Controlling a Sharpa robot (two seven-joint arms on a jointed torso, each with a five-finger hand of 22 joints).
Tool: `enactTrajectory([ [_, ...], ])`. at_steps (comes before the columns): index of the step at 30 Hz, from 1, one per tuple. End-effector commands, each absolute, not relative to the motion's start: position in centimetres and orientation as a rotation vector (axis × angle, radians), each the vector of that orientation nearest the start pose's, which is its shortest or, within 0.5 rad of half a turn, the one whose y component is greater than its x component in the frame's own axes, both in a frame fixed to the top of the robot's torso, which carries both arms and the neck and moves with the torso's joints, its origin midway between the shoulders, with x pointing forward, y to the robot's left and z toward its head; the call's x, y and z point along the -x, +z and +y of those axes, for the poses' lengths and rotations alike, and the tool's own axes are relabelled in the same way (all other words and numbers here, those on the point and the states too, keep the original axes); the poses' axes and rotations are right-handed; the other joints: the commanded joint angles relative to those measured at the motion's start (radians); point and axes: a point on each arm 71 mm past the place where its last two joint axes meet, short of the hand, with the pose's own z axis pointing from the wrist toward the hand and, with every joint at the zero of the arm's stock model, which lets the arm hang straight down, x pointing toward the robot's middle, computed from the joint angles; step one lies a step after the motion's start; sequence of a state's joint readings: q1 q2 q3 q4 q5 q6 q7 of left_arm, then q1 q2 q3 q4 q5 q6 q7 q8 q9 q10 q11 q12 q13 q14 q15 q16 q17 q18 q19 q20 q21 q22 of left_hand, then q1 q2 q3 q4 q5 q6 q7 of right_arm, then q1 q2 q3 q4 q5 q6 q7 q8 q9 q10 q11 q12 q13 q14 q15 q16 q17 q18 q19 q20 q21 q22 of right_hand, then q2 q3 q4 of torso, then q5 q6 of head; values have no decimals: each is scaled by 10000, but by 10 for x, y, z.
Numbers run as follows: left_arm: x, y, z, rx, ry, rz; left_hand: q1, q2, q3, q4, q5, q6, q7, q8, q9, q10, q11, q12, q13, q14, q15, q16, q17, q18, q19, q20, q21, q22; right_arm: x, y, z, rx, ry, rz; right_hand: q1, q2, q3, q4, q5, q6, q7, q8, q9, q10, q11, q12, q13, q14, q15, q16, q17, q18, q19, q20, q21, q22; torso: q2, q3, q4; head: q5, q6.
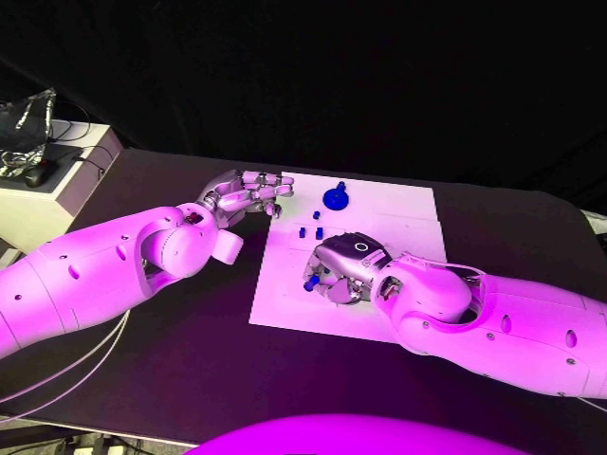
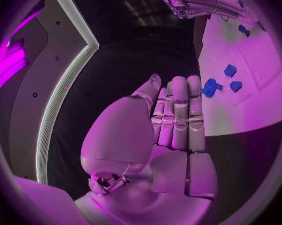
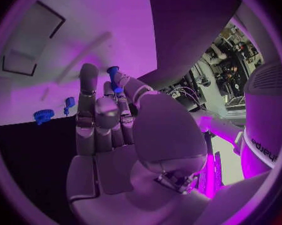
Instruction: Assemble the parts on the task board
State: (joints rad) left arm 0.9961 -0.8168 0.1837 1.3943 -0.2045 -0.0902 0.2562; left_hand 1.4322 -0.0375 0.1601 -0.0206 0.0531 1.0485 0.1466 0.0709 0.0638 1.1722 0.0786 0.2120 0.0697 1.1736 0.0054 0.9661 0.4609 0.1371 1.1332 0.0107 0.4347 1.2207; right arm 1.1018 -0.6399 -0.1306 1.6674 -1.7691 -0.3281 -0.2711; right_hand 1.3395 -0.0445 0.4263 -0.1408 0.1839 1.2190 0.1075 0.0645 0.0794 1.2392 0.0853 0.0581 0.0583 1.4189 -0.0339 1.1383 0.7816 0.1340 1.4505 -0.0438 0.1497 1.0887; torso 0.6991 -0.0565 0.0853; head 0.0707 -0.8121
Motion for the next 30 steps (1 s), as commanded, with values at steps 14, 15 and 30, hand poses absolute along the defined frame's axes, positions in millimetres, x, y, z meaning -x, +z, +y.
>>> enactTrajectory([
  [14, -496, -214, 226, 10855, -16014, 15759, -19, 94, -62, 2, 22, -58, -10, -11, 11, -83, -13, 64, -3, -17, -5, -30, -15, -39, 42, 3, -26, 9, -398, -239, -65, 4431, 8289, 16089, 252, -778, -2976, 1110, 508, -1695, -103, -25, -126, -1976, 298, 77, 11, -121, 499, 163, -112, 561, 344, 476, -549, -686, -12, -4, -8, -8, -38],
  [15, -496, -214, 226, 10856, -16012, 15761, -19, 94, -62, 2, 22, -58, -10, -11, 11, -83, -13, 64, -3, -17, -5, -30, -15, -39, 42, 3, -26, 9, -398, -238, -66, 4376, 8308, 16044, 270, -852, -3044, 1182, 556, -1730, -123, -27, -128, -2122, 339, 63, 9, -142, 520, 131, -172, 561, 341, 489, -574, -721, -10, -1, -8, -16, -38],
  [30, -496, -215, 226, 10868, -16007, 15795, -15, 128, -52, 18, 21, -53, -10, -10, 11, -95, -13, 61, -5, -22, -3, -40, -19, -39, 52, 5, -62, 32, -401, -214, -115, 2351, 8417, 14919, 1037, -1425, -3512, 2678, 841, -2036, -161, -25, -119, -2470, 424, 99, 2, -214, 575, -103, -627, 614, 430, 573, -687, -1344, -21, 11, -30, -174, 124],
])
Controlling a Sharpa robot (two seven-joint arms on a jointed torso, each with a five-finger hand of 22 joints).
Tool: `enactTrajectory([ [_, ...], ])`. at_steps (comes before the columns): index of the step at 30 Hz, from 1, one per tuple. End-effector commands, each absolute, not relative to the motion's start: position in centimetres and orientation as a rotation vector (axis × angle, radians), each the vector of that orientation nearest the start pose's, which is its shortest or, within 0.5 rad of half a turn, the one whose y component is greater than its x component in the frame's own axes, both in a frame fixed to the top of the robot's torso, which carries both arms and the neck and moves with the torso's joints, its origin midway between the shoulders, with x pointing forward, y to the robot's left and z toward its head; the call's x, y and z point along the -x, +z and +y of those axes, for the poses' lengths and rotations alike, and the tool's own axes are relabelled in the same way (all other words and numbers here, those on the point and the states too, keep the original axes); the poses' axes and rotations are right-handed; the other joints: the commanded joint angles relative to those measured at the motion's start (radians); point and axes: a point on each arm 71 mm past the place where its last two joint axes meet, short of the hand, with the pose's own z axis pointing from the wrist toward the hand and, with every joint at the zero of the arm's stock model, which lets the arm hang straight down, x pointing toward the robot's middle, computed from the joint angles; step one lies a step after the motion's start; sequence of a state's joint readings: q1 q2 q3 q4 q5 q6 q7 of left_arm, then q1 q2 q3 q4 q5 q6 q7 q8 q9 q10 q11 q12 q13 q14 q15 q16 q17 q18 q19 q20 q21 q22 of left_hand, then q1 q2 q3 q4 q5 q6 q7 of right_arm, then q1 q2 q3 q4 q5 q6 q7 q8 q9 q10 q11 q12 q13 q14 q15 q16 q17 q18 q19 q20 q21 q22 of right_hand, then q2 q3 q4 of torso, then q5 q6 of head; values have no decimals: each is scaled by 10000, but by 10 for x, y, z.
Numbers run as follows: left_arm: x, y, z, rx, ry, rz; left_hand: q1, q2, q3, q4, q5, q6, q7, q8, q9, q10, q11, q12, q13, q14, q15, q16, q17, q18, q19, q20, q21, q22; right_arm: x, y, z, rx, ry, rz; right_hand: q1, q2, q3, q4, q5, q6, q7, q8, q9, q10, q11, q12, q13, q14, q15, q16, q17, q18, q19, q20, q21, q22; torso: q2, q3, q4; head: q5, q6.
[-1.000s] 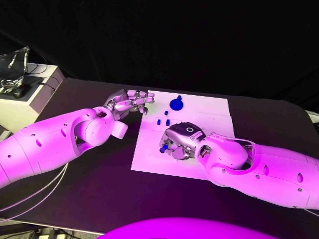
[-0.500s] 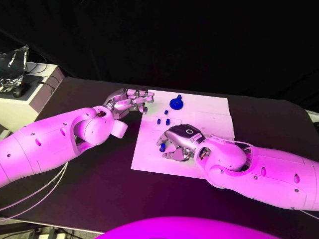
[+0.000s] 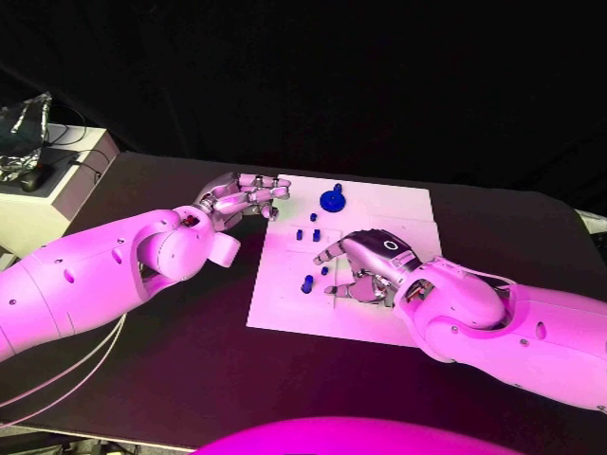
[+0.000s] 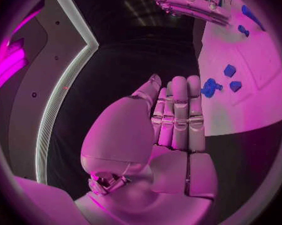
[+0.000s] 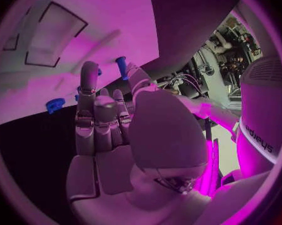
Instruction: Assemble the parts on the task board
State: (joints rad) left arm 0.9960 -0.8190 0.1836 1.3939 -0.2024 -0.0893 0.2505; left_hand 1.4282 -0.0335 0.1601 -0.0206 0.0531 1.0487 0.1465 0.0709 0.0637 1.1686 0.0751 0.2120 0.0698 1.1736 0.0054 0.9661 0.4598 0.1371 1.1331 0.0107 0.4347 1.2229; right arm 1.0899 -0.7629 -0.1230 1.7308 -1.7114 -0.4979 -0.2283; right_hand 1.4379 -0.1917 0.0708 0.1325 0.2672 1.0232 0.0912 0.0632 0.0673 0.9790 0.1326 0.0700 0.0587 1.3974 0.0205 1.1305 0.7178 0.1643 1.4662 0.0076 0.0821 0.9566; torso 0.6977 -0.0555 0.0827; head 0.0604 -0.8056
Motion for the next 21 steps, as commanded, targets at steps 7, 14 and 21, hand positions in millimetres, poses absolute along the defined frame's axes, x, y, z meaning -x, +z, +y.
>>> enactTrajectory([
  [7, -497, -216, 226, 10892, -15984, 15823, 12, 78, -63, 21, 20, -60, -5, -12, 11, -70, 31, 55, -7, -25, 2, -44, -10, -40, 53, 6, -73, 16, -418, -204, -169, -647, 8766, 15801, 7, 686, 760, -870, 43, 190, 640, 12, 7, 2554, -593, 288, 38, 1, -346, -238, -201, 80, 97, -207, 107, 154, -26, -6, -25, -370, 244],
  [14, -497, -218, 227, 10950, -15937, 15865, 12, 78, -63, 21, 20, -60, -5, -12, 11, -70, 31, 55, -7, -25, 2, -44, -10, -40, 53, 6, -73, 16, -417, -202, -217, -2795, 8585, 17011, -526, 820, 651, -1166, 199, 697, 368, 227, 66, 4393, -1214, 906, 585, 142, -807, -353, -145, -381, 85, -628, 188, 283, -64, 41, -84, -675, 338],
  [21, -495, -221, 227, 11000, -15943, 15936, 3, 84, -67, 30, 21, -59, -7, -10, 11, -57, 26, 62, -4, -29, 1, -49, -13, -41, 53, 9, -89, 19, -409, -220, -254, -3659, 6053, 19866, -2208, 1448, -779, -496, 895, 928, -38, 916, 876, 2482, -1499, 6410, 7087, 333, -1008, 302, 905, -827, 367, -1031, 246, 136, -59, 42, -75, -1022, 405],
])
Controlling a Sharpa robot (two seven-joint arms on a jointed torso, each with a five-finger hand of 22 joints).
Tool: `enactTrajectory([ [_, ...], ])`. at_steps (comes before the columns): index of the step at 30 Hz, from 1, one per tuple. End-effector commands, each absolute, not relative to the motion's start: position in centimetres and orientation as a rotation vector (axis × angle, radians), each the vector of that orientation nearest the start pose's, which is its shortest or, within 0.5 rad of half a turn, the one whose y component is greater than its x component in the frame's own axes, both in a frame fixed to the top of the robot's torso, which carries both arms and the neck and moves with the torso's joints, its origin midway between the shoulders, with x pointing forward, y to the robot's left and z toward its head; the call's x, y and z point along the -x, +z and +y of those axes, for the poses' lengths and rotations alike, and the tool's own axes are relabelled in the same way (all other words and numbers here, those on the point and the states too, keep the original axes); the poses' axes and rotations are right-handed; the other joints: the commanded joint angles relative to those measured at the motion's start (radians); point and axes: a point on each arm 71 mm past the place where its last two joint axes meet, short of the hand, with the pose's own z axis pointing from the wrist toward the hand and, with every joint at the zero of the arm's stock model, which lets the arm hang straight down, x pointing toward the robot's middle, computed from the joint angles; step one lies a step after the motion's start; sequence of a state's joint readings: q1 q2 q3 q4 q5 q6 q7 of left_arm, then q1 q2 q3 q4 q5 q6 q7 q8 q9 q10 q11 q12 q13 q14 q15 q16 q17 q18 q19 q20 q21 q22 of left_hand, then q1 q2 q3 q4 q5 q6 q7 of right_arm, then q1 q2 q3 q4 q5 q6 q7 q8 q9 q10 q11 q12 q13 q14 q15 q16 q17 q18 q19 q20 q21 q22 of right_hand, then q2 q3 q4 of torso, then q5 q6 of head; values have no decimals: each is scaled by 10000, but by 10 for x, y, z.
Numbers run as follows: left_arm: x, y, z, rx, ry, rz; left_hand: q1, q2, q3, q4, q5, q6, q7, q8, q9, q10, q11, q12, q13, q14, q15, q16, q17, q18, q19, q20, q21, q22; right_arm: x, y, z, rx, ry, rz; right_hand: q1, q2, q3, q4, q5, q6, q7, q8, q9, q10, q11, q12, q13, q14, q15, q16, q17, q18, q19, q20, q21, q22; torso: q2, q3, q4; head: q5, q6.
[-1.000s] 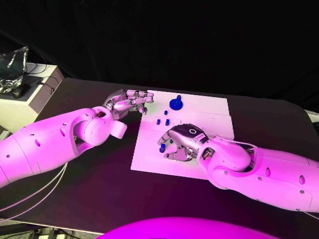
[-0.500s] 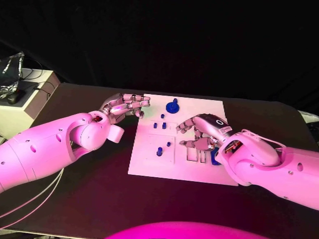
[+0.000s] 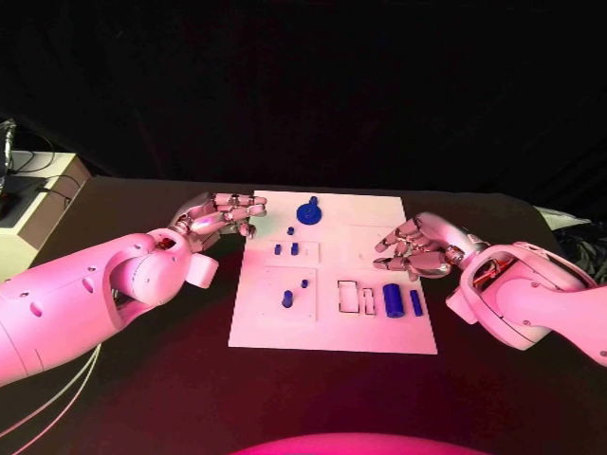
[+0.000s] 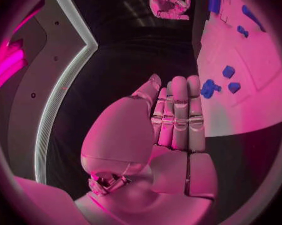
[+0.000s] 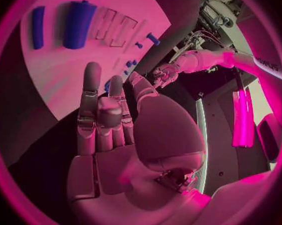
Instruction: Assemble the parts on the task board
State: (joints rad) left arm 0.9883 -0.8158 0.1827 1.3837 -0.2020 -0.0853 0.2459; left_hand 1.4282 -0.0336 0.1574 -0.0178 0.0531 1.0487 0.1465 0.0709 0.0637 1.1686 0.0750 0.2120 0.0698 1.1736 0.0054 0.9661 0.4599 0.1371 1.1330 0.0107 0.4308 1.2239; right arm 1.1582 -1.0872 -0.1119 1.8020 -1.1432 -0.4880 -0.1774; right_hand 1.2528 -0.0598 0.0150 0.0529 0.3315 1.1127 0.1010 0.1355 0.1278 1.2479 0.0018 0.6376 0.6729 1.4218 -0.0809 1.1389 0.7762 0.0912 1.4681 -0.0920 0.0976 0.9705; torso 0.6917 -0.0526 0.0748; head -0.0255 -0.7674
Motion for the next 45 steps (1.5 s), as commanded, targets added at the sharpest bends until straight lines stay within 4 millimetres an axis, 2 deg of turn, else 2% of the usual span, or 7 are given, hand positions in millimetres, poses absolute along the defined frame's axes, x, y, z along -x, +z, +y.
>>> enactTrajectory([
  [1, -495, -222, 227, 11005, -15942, 15942, 2, 84, -40, 3, 21, -59, -7, -10, 11, -57, 26, 62, -4, -29, 1, -49, -14, -41, 53, 9, -50, 9, -408, -221, -256, -3675, 5817, 20031, -493, 153, -375, 419, 382, 28, -161, 312, 474, -302, -200, 971, 1327, 93, -18, 323, 469, -88, 359, -41, 134, 6, -1, 15, 4, -222, 31],
  [4, -494, -223, 227, 11023, -15938, 15974, 9, 84, -37, 1, 22, -61, -12, -11, 11, -52, 21, 64, -4, -33, -1, -54, -17, -42, 52, 8, -60, 10, -405, -225, -266, -3769, 4746, 20695, -870, 381, -953, 811, 978, 47, -353, 797, 1357, -50, -274, 1959, 2735, 125, -63, 615, 916, -77, 372, -76, 324, 62, -1, 4, -3, -286, 27],
  [6, -493, -223, 227, 11035, -15933, 15993, 9, 84, -37, 1, 22, -61, -12, -11, 11, -52, 21, 64, -4, -33, -1, -54, -17, -42, 52, 8, -60, 10, -403, -228, -270, -3865, 4154, 21034, -795, 773, -1988, 941, 1132, -487, -396, 1249, 3119, 233, -308, 2225, 4013, 135, -106, 743, 1219, -62, 325, -98, 599, 107, 6, -6, -3, -305, 39],
  [7, -493, -224, 227, 11039, -15932, 16001, 9, 84, -37, 1, 22, -61, -12, -11, 11, -52, 21, 64, -4, -33, -1, -54, -17, -42, 52, 8, -60, 10, -402, -229, -271, -3910, 3899, 21177, -928, 843, -2186, 1109, 1117, -413, -510, 1324, 3635, 426, -371, 2389, 4447, 141, -140, 806, 1335, -64, 337, -116, 664, 104, 6, -9, -4, -328, 30],
  [16, -491, -224, 227, 11021, -16005, 16077, -13, 73, -46, 10, 22, -60, -16, -10, 11, -46, 20, 65, -5, -35, 1, -59, -20, -47, 51, 9, -74, 14, -401, -235, -269, -3777, 2563, 21750, -1647, 503, -2317, 1867, 997, -146, -620, 798, 5407, 959, -436, 2653, 5800, 184, -166, 1070, 1567, -68, 325, -179, 1127, 119, -6, -41, 27, -466, -90],
  [25, -491, -225, 229, 11026, -16005, 16117, -13, 73, -46, 10, 22, -60, -16, -10, 11, -46, 20, 65, -5, -35, 1, -59, -20, -47, 51, 9, -74, 14, -404, -235, -261, -3295, 2276, 21604, -1992, 406, -2218, 2079, 957, -61, -695, 612, 6115, 1096, -459, 2770, 6137, 180, -207, 1193, 1617, -58, 333, -215, 1301, 9, 13, -32, 16, -476, -100],
  [45, -490, -227, 229, 11042, -16035, 16239, -192, 78, -91, 173, 25, -133, -10, -23, 9, -50, 26, 68, -2, -24, 9, -63, -24, -70, 66, 5, -133, 1, -416, -252, -243, -1874, 1720, 22037, -2214, 346, -2124, 1959, 528, -57, -715, 586, 6489, 1069, -466, 2705, 6150, 182, -210, 1194, 1608, -72, 318, -217, 1311, -55, 8, -17, 22, -452, -273],
])
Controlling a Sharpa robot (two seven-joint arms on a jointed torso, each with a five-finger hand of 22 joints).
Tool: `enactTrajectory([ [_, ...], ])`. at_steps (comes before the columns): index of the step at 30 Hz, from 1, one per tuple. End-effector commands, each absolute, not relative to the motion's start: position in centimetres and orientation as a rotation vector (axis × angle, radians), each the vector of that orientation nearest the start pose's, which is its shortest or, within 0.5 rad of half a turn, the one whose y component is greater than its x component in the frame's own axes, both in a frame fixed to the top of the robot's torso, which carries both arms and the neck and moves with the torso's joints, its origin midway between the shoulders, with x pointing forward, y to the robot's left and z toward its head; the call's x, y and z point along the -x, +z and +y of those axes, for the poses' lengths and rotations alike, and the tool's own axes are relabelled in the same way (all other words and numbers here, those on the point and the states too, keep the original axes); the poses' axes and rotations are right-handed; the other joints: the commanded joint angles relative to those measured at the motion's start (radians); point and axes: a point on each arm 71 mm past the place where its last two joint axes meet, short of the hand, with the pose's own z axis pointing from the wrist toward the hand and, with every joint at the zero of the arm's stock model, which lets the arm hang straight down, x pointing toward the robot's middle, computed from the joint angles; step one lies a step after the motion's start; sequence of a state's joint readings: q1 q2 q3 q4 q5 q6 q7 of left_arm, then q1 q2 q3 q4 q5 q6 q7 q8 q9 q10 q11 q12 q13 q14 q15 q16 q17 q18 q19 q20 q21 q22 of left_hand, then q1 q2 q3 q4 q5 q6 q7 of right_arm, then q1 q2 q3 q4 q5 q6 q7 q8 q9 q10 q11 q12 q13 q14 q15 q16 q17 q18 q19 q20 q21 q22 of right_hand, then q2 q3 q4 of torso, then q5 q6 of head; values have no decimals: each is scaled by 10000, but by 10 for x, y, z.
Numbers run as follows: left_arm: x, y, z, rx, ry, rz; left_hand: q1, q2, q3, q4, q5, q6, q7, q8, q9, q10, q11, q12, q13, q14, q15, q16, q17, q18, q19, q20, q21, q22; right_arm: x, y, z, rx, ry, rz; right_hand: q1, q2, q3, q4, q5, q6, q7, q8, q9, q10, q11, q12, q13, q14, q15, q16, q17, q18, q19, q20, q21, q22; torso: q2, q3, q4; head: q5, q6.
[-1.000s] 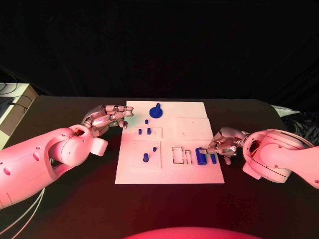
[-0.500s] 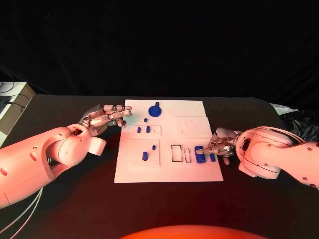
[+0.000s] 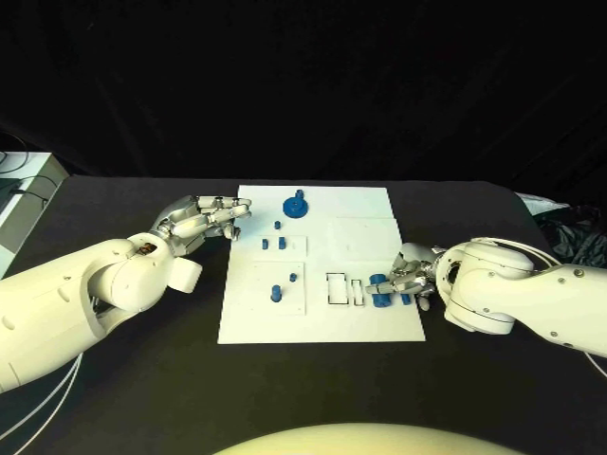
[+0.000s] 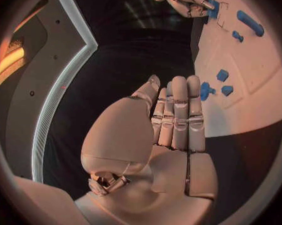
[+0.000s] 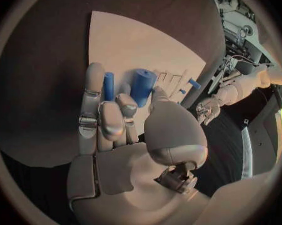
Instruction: Assemble the parts on the task board
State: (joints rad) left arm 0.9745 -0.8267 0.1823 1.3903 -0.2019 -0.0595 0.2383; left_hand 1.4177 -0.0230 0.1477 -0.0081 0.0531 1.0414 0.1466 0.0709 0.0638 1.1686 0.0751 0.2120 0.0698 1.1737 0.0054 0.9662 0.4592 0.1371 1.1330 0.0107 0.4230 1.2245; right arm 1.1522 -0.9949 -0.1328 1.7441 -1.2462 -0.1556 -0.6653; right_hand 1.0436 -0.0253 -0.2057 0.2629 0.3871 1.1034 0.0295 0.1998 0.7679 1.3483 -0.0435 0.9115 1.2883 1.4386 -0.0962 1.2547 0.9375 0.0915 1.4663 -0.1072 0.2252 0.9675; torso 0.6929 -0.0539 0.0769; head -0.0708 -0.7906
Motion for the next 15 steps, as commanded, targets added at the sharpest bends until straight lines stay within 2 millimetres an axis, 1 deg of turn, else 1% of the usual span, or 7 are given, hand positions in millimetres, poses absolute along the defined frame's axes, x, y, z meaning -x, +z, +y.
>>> enactTrajectory([
  [1, -490, -227, 230, 11044, -16030, 16240, -86, -28, 6, 75, 25, -60, -11, -23, 9, -50, 26, 68, -2, -24, 9, -63, -17, -70, 66, 5, -55, -4, -416, -254, -243, -1763, 1656, 22051, -107, 1, 88, -154, -30, 33, 2, -61, 88, 62, -11, -37, -5, 13, -59, 35, -8, -75, 334, -65, 34, -27, -5, -1, -1, 8, -52],
  [4, -490, -227, 230, 11045, -16026, 16246, -86, -28, 6, 75, 25, -60, -11, -23, 9, -50, 26, 68, -2, -24, 9, -63, -17, -70, 66, 5, -55, -4, -416, -257, -241, -1515, 1538, 22111, -61, 8, 105, -212, -28, 46, -2, -63, 103, 63, -14, -32, -3, 13, -60, 38, -1, -75, 335, -66, 33, -31, -5, 0, -3, 4, -78],
  [6, -490, -227, 230, 11046, -16024, 16254, -86, -28, 6, 75, 25, -60, -11, -23, 9, -50, 26, 68, -2, -24, 9, -63, -17, -70, 66, 5, -55, -4, -415, -259, -240, -1392, 1507, 22167, -73, 61, 87, -361, 4, 49, -1, -83, 154, 64, -15, -28, -6, 14, -58, 39, 1, -81, 332, -68, 26, -44, -5, 2, -2, 2, -86],
  [8, -490, -227, 230, 11048, -16021, 16260, -85, -43, 11, 91, 25, -83, -5, -14, 11, -51, 28, 74, 0, -24, 10, -68, -20, -77, 77, 1, -80, -12, -415, -261, -238, -1290, 1500, 22220, -41, 80, 98, -399, 60, 49, -3, -87, 160, 62, -16, -27, -6, 12, -62, 36, -2, -80, 338, -69, 31, -42, -5, 5, -2, 6, -108],
  [11, -490, -227, 230, 11049, -16019, 16264, -84, -45, 11, 92, 25, -86, -4, -13, 11, -51, 28, 75, 0, -24, 10, -68, -20, -78, 78, 0, -82, -13, -414, -263, -236, -1227, 1522, 22236, 23, 182, 75, -573, 419, 55, -5, -95, 187, 60, -21, -28, -10, 14, -63, 34, -4, -83, 333, -71, 36, -38, -6, 4, -2, 7, -111],
  [14, -490, -227, 231, 11051, -16013, 16265, -80, -44, 15, 92, 25, -85, -5, -11, 12, -51, 27, 76, 0, -23, 10, -68, -20, -78, 81, -1, -85, -13, -414, -263, -235, -1256, 1570, 22174, 148, 381, 71, -789, 1044, 57, -8, -98, 211, 61, -26, -26, -12, 13, -66, 33, -4, -86, 334, -76, 39, -36, -8, 1, -4, 2, -140],
  [15, -490, -227, 231, 11053, -16009, 16266, -71, -41, 22, 92, 25, -85, -6, -9, 12, -49, 26, 78, 0, -22, 10, -68, -20, -79, 86, -3, -90, -13, -414, -263, -234, -1290, 1599, 22144, 248, 459, 117, -877, 1905, 59, -14, -103, 213, 62, -38, -29, -13, 11, -68, 32, -3, -93, 331, -86, 37, -37, -8, -2, -6, 12, -141],
])
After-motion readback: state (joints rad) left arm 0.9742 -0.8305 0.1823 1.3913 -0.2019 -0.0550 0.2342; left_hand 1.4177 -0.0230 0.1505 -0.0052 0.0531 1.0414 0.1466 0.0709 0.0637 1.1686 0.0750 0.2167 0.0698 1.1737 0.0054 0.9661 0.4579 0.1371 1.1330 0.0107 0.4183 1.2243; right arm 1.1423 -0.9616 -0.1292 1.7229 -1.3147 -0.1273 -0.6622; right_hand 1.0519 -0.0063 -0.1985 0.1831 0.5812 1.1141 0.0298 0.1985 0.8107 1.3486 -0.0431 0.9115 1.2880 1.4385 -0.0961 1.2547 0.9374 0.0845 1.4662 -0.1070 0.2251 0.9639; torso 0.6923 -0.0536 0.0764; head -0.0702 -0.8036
